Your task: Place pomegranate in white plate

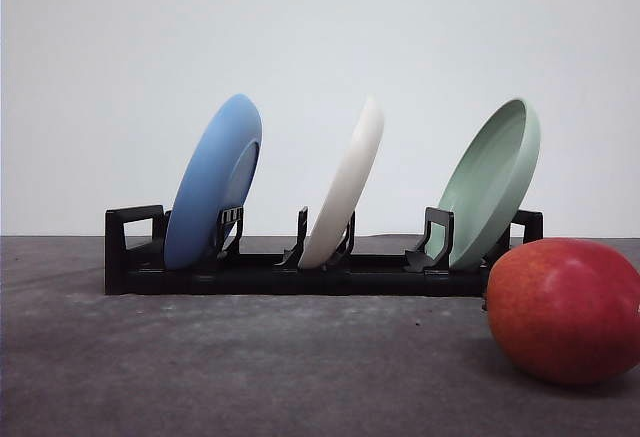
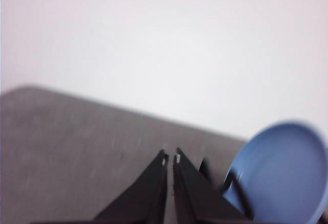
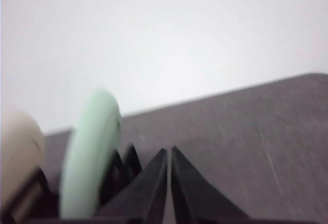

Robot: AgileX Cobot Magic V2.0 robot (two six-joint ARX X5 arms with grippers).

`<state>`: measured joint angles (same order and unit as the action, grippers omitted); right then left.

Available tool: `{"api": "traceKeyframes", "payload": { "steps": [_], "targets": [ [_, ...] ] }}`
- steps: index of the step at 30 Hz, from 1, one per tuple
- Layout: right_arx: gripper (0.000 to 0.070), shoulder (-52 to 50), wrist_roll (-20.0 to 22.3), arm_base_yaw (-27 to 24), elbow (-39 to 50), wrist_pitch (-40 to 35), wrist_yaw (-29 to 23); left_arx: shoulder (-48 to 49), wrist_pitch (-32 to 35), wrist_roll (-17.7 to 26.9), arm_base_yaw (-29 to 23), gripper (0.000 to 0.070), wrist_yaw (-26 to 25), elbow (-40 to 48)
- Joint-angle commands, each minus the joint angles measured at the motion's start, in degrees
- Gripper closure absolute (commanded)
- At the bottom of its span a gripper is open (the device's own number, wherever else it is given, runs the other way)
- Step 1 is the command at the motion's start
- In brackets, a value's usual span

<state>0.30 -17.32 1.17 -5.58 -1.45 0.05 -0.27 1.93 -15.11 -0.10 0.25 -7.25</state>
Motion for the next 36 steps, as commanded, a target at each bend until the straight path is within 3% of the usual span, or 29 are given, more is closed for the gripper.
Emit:
{"api": "traceKeyframes", "payload": {
  "steps": [1, 8, 13, 19, 24, 32, 36],
  "targets": [
    [0.0694, -0.04, -3.39, 0.09, -3.69, 0.96, 0.11, -0.28, -0.85, -0.33, 0.00, 0.0697, 0.24, -3.06],
    [0.0695, 2.62, -3.01, 0.09, -18.42, 19.84, 0.26, -6.48, -20.95, 3.12, 0.00, 0.0697, 0.22, -18.78],
    [0.0695, 8.54, 0.38, 0.09, -26.51, 30.91, 4.73, -14.43, -33.38, 4.15, 0.00, 0.0697, 0.08, -28.65],
    [0.0694, 16.91, 6.24, 0.11, -29.81, 35.78, 10.02, -23.64, -42.76, 7.64, 0.00, 0.0697, -3.55, -35.15],
    [0.0694, 23.49, 10.05, 0.11, -29.81, 35.80, 13.92, -29.27, -43.81, 10.75, 0.34, 0.0697, -6.54, -36.02],
    [0.0694, 31.07, 18.82, 2.58, -29.81, 35.74, 15.97, -35.76, -39.16, 13.93, 7.42, 0.0697, -6.51, -36.06],
    [0.0694, 31.58, 21.25, 6.47, -29.81, 34.73, 14.19, -38.60, -35.42, 20.62, 11.93, 0.0697, -6.51, -36.17]
  ]
}}
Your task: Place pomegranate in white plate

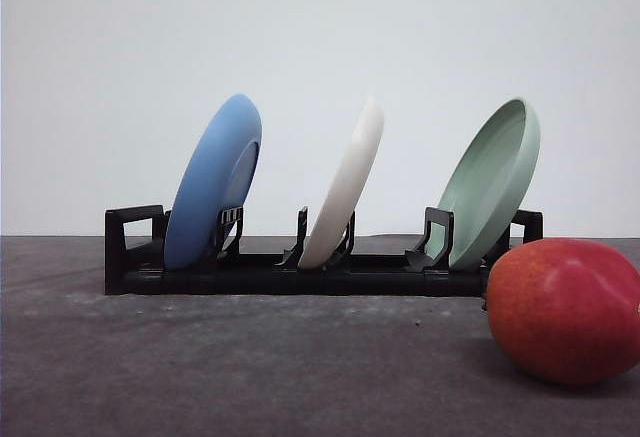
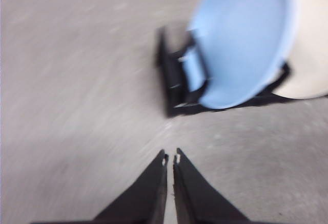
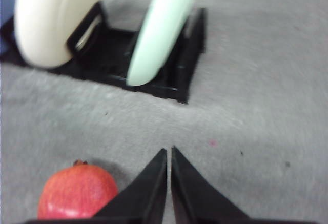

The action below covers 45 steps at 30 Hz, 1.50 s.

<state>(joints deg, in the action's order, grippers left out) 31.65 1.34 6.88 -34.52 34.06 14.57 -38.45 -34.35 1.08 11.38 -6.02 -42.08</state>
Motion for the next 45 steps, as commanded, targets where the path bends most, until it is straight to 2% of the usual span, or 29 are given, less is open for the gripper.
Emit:
{"api": "traceKeyframes", "payload": {
  "steps": [1, 6, 11, 12, 15, 16, 17, 23, 27, 38, 41, 45],
  "targets": [
    [0.0694, 0.22, 3.35, 1.87, -0.87, -1.18, -0.70, -1.05, 1.85, 6.39, 1.55, 0.0697, -0.24, -1.37],
    [0.0694, 0.06, 8.52, 6.67, -0.87, -1.84, -1.16, -2.97, 6.43, 13.22, 5.83, 0.0697, -0.24, -1.38],
    [0.0685, 0.07, 9.23, 8.76, -0.87, -1.86, -1.12, -3.56, 6.97, 13.46, 7.18, 0.0681, -0.28, -1.38],
    [0.0667, 0.06, 9.23, 8.84, -0.87, -1.86, -1.07, -3.59, 6.96, 13.44, 7.21, 0.0652, -0.37, -1.38],
    [0.0397, 0.06, 9.18, 8.91, -0.87, -1.86, -1.09, -3.46, 6.98, 12.76, 7.44, 0.0364, -0.48, -1.38],
    [0.0348, 0.06, 9.17, 8.97, -0.87, -1.87, -1.09, -3.46, 6.98, 12.37, 7.54, 0.0317, -0.48, -1.38],
    [0.0326, 0.04, 9.16, 9.04, -0.87, -1.88, -1.09, -3.46, 6.98, 11.95, 7.67, 0.0300, -0.48, -1.38],
    [0.0327, -0.29, 8.48, 9.16, -0.87, -1.86, -1.12, -3.58, 7.78, 11.37, 10.13, 0.0311, -0.50, -1.38],
    [0.0327, -1.56, 7.83, 9.15, -0.87, -1.86, -1.16, -4.81, 10.97, 11.41, 13.26, 0.0311, -0.50, -1.38],
    [0.0327, -3.07, 7.65, 9.15, -0.87, -1.86, -1.17, -18.73, 28.20, 10.37, 23.66, 0.0311, 0.62, -1.38],
    [0.0327, -3.07, 7.67, 9.15, -0.87, -1.88, -1.25, -23.64, 33.68, 8.47, 26.33, 0.0311, 2.20, -1.56],
    [0.0327, -3.07, 7.67, 9.15, -0.87, -1.88, -1.53, -30.40, 37.81, 8.26, 29.59, 0.0311, 4.34, -3.25]
  ]
}}
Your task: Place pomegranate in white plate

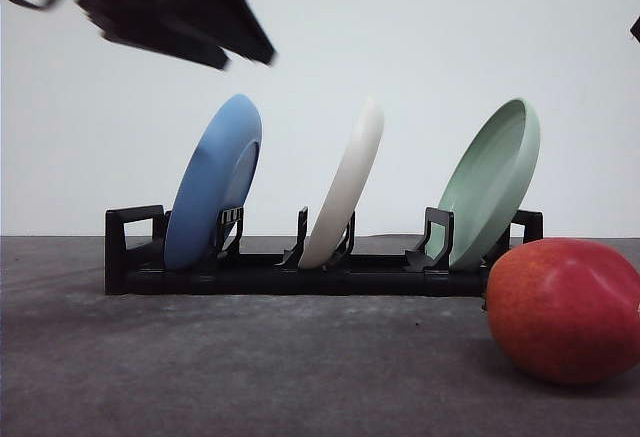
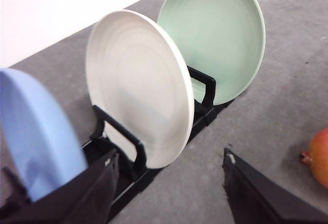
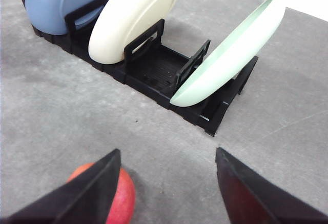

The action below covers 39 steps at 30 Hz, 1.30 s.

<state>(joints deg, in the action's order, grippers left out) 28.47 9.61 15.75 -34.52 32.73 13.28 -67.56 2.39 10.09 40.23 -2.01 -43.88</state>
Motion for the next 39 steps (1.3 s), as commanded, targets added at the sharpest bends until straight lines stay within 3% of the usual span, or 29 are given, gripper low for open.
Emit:
{"api": "traceKeyframes", "payload": {
  "steps": [1, 6, 12, 23, 32, 35, 39],
  "targets": [
    [0.0327, 0.11, -0.59, 0.28, -0.87, -0.55, -0.23, -3.13, 1.69, -0.73, 1.56, 0.0311, 0.97, -2.17],
    [0.0327, 0.11, -0.59, 0.28, -0.87, -0.55, -0.22, -11.81, 3.61, -1.12, 3.89, 0.0311, 2.90, -6.34],
    [0.0327, 0.11, -0.59, 0.28, -0.87, -0.55, -0.22, -22.02, 3.65, -5.06, 4.31, 0.0311, 5.25, -12.44],
    [0.0327, 0.11, -0.59, 0.28, -0.87, -0.55, -0.22, -33.47, 7.05, -5.17, 4.20, 0.0325, 8.27, -19.54],
    [0.0327, 0.11, -0.57, 0.28, -0.87, -0.55, -0.24, -33.69, 8.70, -5.47, 4.24, 0.0636, 8.27, -19.56],
    [0.0327, 0.11, -0.57, 0.28, -0.87, -0.55, -0.24, -33.31, 7.97, -7.45, 4.35, 0.0688, 8.27, -19.56],
    [0.0327, 0.11, -0.57, 0.28, -0.87, -0.57, -0.24, -32.40, 7.67, -10.66, 4.42, 0.0687, 8.27, -19.56]
  ]
}}
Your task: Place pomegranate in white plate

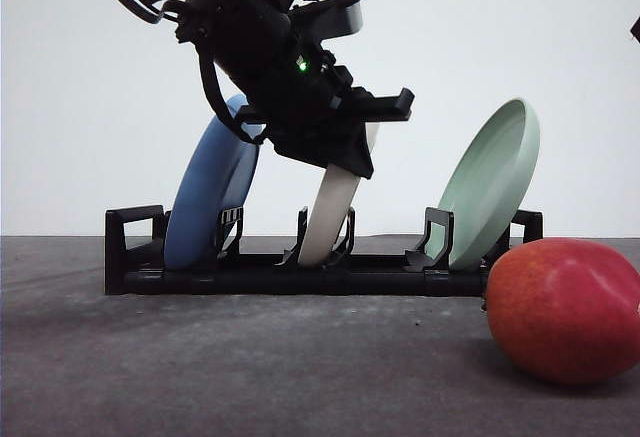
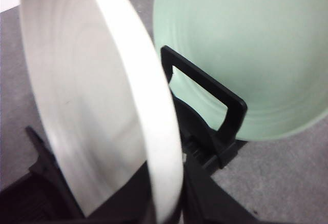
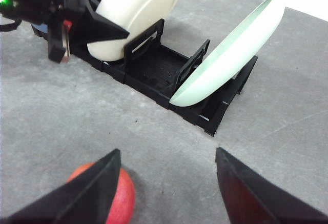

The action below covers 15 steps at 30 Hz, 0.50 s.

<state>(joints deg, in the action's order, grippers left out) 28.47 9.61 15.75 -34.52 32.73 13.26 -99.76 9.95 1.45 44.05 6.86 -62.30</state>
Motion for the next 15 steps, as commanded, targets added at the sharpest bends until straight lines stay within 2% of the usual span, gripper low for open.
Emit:
{"api": "traceKeyframes", "payload": {
  "steps": [1, 9, 15],
  "targets": [
    [0.0327, 0.11, -0.57, 0.28, -0.87, -0.57, -0.22, 0.08, 0.12, -2.72, 0.59, 0.0687, -0.60, -1.14],
    [0.0327, 0.11, -0.57, 0.28, -0.87, -0.63, -0.22, 3.49, 0.08, -8.13, 0.61, 0.0687, -0.60, -1.18],
    [0.0327, 0.11, -0.59, 0.28, -0.87, -1.12, -0.20, 7.15, -0.46, -9.01, 0.84, 0.0687, -0.62, -1.20]
  ]
}}
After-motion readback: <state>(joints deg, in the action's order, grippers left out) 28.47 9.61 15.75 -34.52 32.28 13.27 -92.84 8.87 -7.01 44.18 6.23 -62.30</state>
